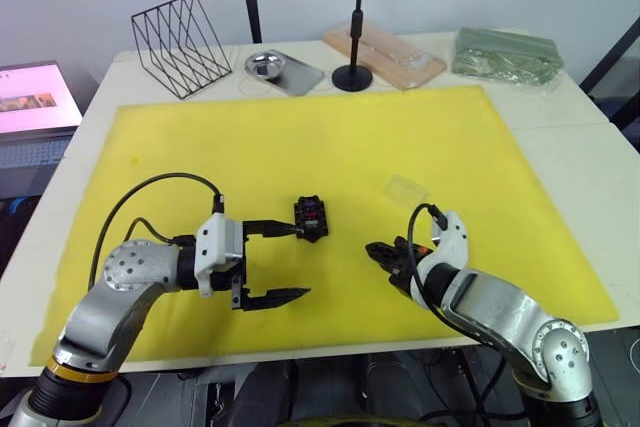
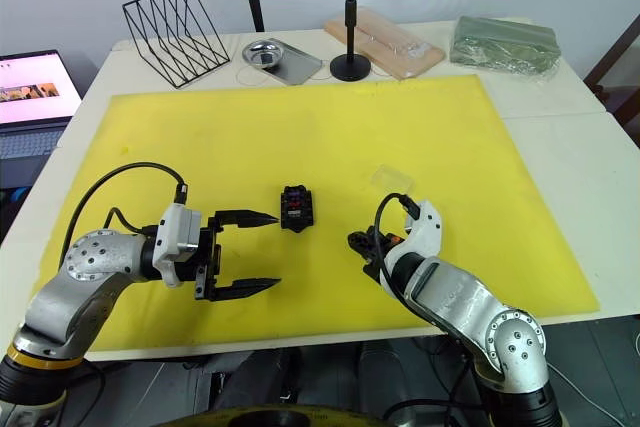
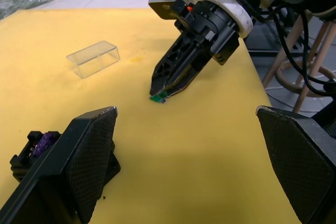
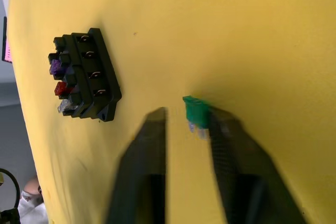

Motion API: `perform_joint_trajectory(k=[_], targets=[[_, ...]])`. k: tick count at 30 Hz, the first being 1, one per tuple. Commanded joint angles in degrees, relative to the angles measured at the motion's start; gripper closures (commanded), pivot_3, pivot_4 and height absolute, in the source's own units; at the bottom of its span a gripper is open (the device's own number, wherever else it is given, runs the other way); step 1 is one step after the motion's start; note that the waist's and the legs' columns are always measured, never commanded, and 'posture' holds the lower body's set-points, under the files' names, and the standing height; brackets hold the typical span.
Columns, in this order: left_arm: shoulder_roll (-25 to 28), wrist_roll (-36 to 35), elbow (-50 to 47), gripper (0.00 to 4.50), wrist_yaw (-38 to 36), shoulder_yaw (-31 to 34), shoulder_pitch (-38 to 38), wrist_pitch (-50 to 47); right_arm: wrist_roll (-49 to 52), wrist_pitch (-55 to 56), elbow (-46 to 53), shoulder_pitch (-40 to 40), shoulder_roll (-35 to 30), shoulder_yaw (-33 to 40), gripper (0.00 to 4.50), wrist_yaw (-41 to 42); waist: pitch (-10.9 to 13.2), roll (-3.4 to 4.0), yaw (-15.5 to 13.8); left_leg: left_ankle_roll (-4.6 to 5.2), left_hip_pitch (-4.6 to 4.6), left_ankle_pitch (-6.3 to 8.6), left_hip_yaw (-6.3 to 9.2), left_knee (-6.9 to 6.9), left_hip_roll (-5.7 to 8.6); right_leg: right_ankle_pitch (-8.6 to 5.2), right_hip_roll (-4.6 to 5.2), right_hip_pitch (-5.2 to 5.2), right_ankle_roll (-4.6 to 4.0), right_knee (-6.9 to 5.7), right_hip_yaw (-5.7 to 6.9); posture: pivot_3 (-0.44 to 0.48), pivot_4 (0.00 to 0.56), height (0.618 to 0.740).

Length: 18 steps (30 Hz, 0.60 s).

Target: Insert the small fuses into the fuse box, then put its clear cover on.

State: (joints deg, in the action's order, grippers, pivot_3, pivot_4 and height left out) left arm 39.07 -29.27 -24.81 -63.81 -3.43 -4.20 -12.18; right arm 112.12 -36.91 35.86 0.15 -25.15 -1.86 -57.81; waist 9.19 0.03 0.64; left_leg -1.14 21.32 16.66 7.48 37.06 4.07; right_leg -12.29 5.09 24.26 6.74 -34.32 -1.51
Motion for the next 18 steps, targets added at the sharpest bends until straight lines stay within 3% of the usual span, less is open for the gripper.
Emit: perform_joint_trajectory(k=[1, 4, 6, 8, 9, 12, 18], targets=[[0.16, 0.27, -0.05, 0.00, -0.74, 0.17, -0.60, 1.35, 0.88, -2.25, 2.19, 1.63, -4.17, 1.50, 1.83, 5.43, 0.00, 0.00, -0.03, 0.00, 0.00, 0.00, 0.00, 0.00, 0.00, 0.00, 0.00, -0.01, 0.00, 0.00, 0.00, 0.000, 0.150, 0.740], [-0.04, 0.61, 0.66, 0.00, -1.03, 0.05, -1.12, 1.80, 0.88, -7.80, -0.39, 2.85, -12.27, 4.42, 0.76, 16.95, -0.01, 0.01, -0.14, 0.01, 0.00, 0.00, -0.01, 0.03, 0.02, -0.02, 0.01, -0.08, -0.02, 0.04, 0.00, 0.000, 0.150, 0.740], [-0.16, 0.76, 1.22, 0.00, -1.30, 0.00, -1.45, 1.99, 0.88, -20.53, -8.38, -0.25, -25.98, 7.87, 0.04, 36.55, 0.03, 0.09, -0.06, 0.02, -0.03, 0.00, -0.02, 0.08, 0.03, -0.11, 0.00, -0.20, -0.19, 0.09, 0.03, 0.000, 0.150, 0.740], [-0.24, 0.64, 1.48, 0.00, -1.61, 0.15, -1.56, 2.15, 0.88, -33.86, -16.66, -8.21, -39.61, 8.65, 0.01, 56.46, 0.12, 0.27, -0.04, 0.06, -0.13, 0.02, -0.23, 0.18, 0.08, -0.13, 0.06, -0.44, -0.23, 0.21, 0.00, 0.000, 0.150, 0.740], [-0.26, 0.49, 1.65, 0.00, -1.87, 0.20, -1.61, 2.21, -1.48, -38.15, -18.59, -12.80, -43.10, 8.29, 0.01, 63.40, 0.16, 0.29, -0.10, 0.11, -0.23, 0.05, -0.34, 0.22, 0.08, -0.13, 0.09, -0.54, -0.24, 0.24, 0.00, 0.000, 0.150, 0.740], [-0.33, 0.07, 2.03, 0.00, -2.90, -0.06, -1.73, 2.39, -10.44, -44.63, -25.01, -22.07, -45.22, 4.97, 0.01, 78.94, 0.11, 0.09, -0.09, 0.29, -0.43, 0.16, -0.37, 0.09, -0.10, -0.16, -0.06, -0.65, -0.24, 0.30, 0.10, 0.000, 0.150, 0.740], [-1.39, 1.97, 2.88, 0.00, -4.03, -1.39, -2.68, 5.27, -26.41, -47.69, -34.43, -33.31, -36.76, -3.70, 0.01, 94.10, 0.15, -0.01, -0.08, 0.61, -0.31, 0.36, -0.45, 0.06, -0.46, -0.13, -0.35, -0.37, -0.19, 0.19, 0.11, 0.000, 0.150, 0.740]])
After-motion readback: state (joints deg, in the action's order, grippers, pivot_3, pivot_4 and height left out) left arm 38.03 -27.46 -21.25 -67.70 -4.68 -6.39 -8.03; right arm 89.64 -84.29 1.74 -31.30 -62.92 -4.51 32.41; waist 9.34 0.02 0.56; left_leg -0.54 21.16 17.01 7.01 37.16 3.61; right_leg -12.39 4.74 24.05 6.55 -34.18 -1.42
